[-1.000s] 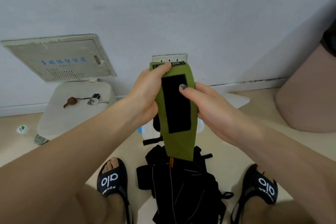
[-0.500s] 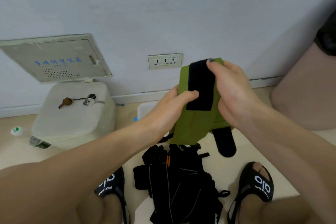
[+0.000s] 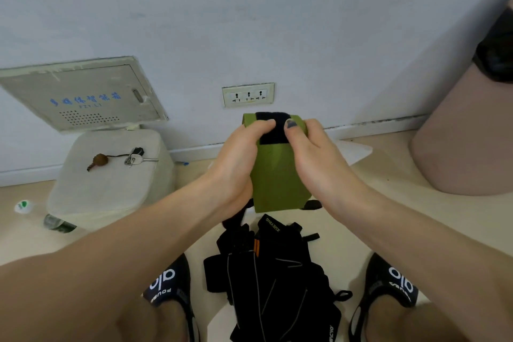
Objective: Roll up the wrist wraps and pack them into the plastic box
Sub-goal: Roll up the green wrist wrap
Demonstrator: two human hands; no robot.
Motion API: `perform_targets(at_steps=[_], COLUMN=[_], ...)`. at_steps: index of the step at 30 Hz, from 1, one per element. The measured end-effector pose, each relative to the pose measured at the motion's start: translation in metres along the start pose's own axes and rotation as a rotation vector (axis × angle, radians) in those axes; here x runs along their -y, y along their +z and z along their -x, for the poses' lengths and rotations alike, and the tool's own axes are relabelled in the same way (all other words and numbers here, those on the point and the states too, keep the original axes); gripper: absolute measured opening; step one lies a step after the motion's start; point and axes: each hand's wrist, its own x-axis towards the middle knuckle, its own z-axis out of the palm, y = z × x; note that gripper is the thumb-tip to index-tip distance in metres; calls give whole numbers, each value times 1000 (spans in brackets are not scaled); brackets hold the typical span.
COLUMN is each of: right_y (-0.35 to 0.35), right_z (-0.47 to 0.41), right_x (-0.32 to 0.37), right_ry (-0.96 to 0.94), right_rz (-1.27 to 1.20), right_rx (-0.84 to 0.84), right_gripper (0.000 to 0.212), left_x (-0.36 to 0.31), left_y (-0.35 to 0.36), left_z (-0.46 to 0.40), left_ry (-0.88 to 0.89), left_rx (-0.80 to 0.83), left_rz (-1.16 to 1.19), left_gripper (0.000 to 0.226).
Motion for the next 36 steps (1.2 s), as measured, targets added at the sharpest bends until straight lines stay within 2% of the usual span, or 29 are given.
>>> perform_targets(at_steps=[6, 9, 12, 15, 19, 21, 25, 32, 34, 36], right_y=[-4, -8, -12, -20, -28, -32, -42, -50, -51, -53], right_z=[-3, -2, -3, -6, -6, -4, 1, 7, 8, 7], right_x=[3, 2, 2, 5, 9, 10, 8, 12, 13, 13], right_ry=[30, 13, -20, 4, 57, 74, 3, -109, -116, -109], right_rz=[-100, -132, -179, -259, -301, -328, -332, -322, -364, -428], right_rx=[26, 56, 32, 1, 41, 52, 70, 137, 149, 156], right_gripper=[33, 22, 14, 18, 27, 25, 46, 28, 26, 23], left_x=[-11, -20, -22, -18, -21, -24, -26, -27, -29, -29], left_y=[-4, -11, -13, -9, -15, -19, -20, -22, -21, -21], left_z=[-7, -12, -12, -4, 1, 0, -1, -1, 3, 6], left_ry=[56, 43, 28, 6, 50, 49, 7, 38, 108, 228], left_rx=[26, 53, 75, 113, 168, 150, 108, 65, 52, 1], left_rz=[-17, -22, -123, -186, -233, -195, -170, -186, -220, -311], left_gripper=[31, 36, 41, 37, 26, 27, 30, 41, 41, 31])
